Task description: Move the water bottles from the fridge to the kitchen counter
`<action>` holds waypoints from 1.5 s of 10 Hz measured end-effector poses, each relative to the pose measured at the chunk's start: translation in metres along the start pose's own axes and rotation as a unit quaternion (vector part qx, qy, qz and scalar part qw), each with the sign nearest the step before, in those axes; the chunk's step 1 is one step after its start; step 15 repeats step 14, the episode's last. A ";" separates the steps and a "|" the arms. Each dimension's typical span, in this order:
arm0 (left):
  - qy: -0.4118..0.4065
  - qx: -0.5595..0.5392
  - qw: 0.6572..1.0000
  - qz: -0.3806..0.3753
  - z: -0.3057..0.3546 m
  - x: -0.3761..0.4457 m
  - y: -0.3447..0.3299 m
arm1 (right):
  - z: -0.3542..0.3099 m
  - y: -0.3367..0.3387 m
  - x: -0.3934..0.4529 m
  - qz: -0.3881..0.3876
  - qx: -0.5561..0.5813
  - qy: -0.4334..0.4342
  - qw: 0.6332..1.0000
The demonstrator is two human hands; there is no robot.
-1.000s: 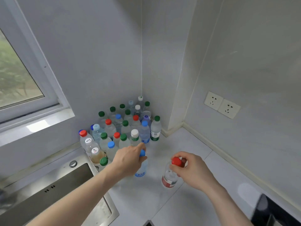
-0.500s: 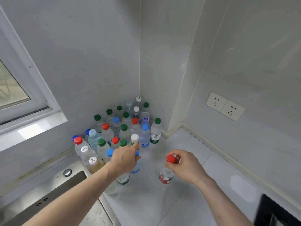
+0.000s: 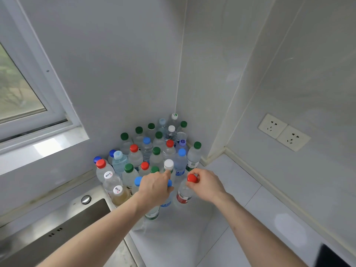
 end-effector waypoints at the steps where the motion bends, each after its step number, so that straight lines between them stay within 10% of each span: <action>1: 0.006 -0.018 1.000 0.014 -0.004 -0.002 0.002 | -0.004 -0.006 0.009 -0.002 -0.014 0.013 1.000; 15: 0.001 -0.150 0.989 0.016 -0.028 -0.080 -0.014 | -0.006 -0.010 -0.088 0.016 0.062 0.049 0.997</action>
Point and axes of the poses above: each hand's wrist, its own x-axis towards the middle knuckle, its own y-axis out of the back of the hand, z = x × y, the point moved 2 cm from there along x, towards the middle knuckle, and after that the axes turned 13 degrees about y, right-handed, at the moved point
